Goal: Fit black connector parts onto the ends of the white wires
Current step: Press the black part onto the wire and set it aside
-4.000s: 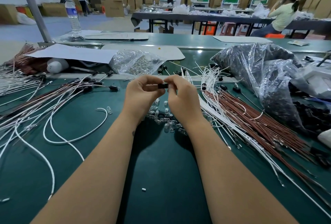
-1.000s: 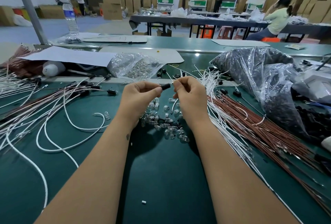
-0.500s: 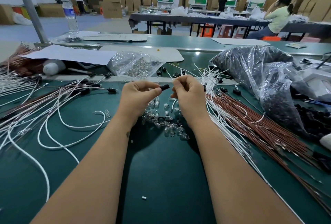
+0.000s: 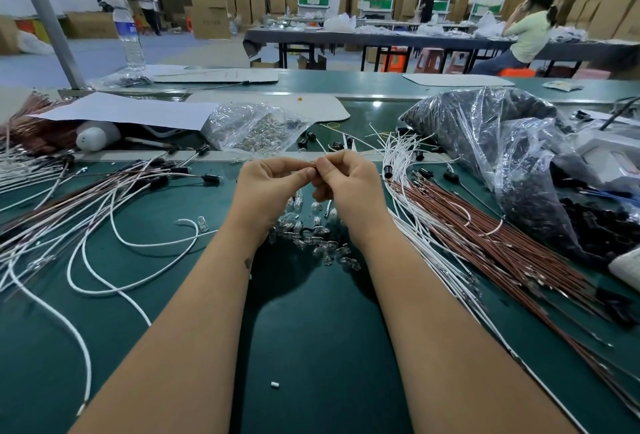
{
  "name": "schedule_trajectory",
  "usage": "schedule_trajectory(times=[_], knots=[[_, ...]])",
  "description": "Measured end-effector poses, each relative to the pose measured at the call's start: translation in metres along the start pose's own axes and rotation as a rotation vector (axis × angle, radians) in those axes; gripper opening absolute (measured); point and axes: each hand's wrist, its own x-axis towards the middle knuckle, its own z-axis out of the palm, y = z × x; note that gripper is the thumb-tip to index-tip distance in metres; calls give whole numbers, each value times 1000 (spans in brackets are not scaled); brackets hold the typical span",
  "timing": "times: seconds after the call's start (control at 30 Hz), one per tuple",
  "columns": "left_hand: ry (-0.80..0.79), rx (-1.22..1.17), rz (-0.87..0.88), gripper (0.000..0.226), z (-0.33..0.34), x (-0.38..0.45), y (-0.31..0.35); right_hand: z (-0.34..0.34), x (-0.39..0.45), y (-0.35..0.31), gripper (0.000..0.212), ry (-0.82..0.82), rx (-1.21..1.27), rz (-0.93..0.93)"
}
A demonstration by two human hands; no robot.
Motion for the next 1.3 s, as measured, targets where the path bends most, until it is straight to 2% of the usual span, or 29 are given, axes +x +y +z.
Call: schedule_trajectory(times=[0.3,0.37,0.47,0.53,0.63,0.7,0.77,0.83,0.9,1.0,1.3], knots=[[-76,68,40,14,-3,1,0,-3,-4,-4,15,10,1,19],[-63,98,38,13,-4,1,-3,-5,-5,-5,15,-9,-108,-6],[-28,169,75,10,-3,-2,-8,-11,-4,-10,19,-27,-425,-61],[17,172,109,12,-4,-2,-10,-20,-1,-13,23,69,-671,-105],[35,179,130,13,-4,-3,-12,-41,5,-16,18,331,-973,-80],[27,208,127,13,-2,-3,-15,-57,4,-14,19,513,-1177,26],[11,250,128,12,2,-3,-16,-69,2,-12,27,566,-1278,240],[-10,301,122,11,4,-3,-18,-75,-1,-9,33,503,-1254,420],[-16,314,114,9,4,-3,-18,-78,-1,-6,25,475,-1233,455],[3,340,111,7,3,-3,-17,-80,0,-4,10,536,-1216,366],[38,324,115,11,3,-2,-17,-80,1,-7,20,731,-1024,175]])
